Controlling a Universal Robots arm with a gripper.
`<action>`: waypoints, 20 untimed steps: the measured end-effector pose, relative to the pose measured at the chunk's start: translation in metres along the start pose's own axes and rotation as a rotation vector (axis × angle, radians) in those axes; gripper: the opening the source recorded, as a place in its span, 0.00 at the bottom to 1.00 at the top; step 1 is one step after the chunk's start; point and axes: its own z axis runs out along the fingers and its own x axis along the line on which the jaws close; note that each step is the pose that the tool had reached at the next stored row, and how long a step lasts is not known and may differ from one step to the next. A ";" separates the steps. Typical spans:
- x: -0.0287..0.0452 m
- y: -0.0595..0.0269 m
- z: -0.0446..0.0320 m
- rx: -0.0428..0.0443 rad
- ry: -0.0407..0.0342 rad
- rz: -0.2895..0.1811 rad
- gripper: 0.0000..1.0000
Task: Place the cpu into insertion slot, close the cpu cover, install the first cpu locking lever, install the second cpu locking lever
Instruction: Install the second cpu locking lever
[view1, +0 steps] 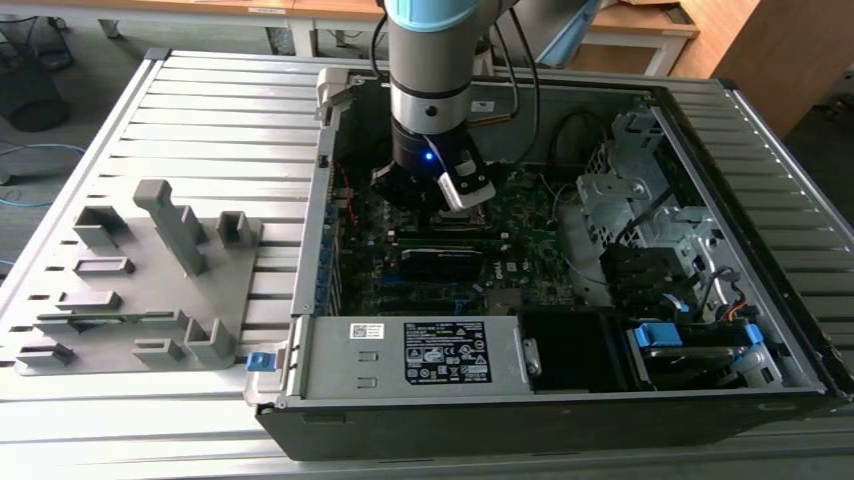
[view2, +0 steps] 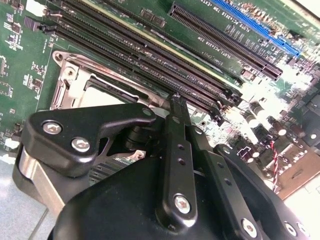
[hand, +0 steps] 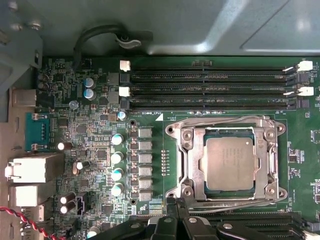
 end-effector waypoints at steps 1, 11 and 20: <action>0.0000 0.0002 0.0001 -0.0003 0.0000 0.000 0.10; 0.0014 0.0023 0.0009 -0.0047 0.0001 0.000 0.10; 0.0063 0.0022 0.0023 -0.0118 0.0002 0.000 0.10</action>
